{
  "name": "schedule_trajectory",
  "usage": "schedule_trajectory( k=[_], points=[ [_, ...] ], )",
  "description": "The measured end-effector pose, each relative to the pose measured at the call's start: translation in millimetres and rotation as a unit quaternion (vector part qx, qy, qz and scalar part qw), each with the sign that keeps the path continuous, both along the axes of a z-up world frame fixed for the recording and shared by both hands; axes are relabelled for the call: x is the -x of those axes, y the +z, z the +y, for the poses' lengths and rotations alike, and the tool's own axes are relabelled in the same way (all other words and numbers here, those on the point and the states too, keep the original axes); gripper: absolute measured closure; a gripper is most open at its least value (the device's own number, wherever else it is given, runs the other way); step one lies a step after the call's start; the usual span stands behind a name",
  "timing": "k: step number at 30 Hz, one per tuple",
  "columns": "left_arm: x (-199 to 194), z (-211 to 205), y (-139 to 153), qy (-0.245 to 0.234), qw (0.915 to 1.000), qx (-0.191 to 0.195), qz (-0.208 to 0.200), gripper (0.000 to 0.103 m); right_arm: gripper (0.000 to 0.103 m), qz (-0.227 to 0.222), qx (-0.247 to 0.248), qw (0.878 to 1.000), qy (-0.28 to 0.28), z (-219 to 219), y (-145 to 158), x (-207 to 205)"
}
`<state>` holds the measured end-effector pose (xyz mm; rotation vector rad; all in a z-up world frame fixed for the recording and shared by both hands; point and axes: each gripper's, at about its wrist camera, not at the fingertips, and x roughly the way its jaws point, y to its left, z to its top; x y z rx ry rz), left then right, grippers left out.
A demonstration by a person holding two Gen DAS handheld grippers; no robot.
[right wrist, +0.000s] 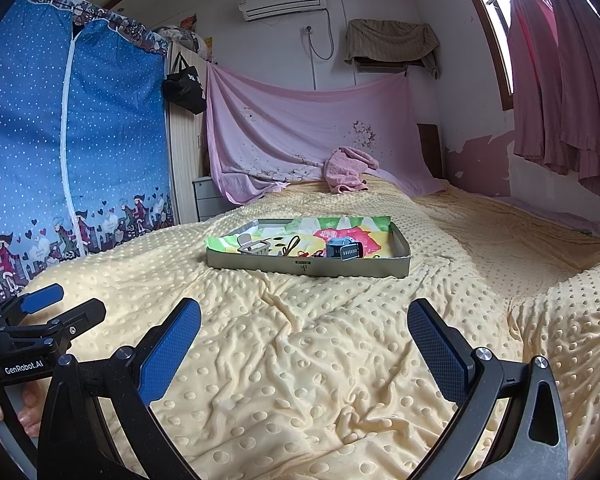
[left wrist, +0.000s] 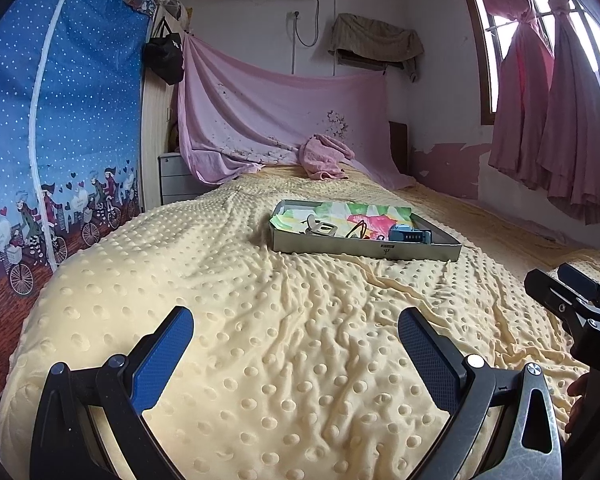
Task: Organize jewelry
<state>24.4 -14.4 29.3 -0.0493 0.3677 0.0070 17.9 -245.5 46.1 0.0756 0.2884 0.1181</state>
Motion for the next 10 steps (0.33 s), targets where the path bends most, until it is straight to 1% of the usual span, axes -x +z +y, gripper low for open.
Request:
schedule_trajectory(
  k=[10],
  points=[
    [-1.3,1.6,-2.4,0.008,1.0,0.001,0.005,0.0,0.001,0.0,0.002,1.0,0.002,2.1,-2.0,-0.1]
  ],
)
